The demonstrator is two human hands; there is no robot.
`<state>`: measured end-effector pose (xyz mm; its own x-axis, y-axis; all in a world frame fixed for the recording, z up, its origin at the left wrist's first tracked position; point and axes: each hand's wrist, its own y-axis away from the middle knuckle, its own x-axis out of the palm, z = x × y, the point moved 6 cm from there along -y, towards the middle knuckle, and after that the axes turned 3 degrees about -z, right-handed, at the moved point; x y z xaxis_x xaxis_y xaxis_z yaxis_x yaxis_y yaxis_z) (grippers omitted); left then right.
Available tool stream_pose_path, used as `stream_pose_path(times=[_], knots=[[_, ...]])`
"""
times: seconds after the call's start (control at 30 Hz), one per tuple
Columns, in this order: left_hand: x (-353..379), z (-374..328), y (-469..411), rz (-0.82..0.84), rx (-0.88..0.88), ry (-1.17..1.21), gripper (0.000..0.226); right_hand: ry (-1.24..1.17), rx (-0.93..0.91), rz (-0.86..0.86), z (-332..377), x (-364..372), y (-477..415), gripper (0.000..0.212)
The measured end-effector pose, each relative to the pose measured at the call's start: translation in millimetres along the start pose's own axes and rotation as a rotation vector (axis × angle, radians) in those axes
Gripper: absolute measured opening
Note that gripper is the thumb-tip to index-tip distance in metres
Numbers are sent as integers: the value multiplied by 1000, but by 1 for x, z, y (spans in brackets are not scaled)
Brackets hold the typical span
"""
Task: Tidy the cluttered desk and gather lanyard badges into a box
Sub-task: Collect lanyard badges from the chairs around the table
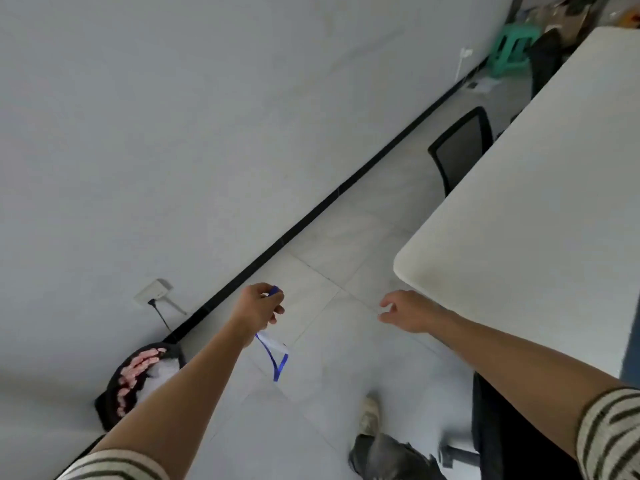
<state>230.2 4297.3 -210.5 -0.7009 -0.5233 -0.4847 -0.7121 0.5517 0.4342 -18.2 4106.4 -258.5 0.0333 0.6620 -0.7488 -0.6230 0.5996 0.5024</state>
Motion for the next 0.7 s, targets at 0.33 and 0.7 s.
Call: stream_pose_path(times=[0.33, 0.7], knots=[[15, -149, -203, 133, 117, -77, 9, -79, 136, -70, 1, -111, -186, 51], [47, -279, -414, 314, 163, -101, 9, -151, 268, -174, -3, -222, -349, 48]])
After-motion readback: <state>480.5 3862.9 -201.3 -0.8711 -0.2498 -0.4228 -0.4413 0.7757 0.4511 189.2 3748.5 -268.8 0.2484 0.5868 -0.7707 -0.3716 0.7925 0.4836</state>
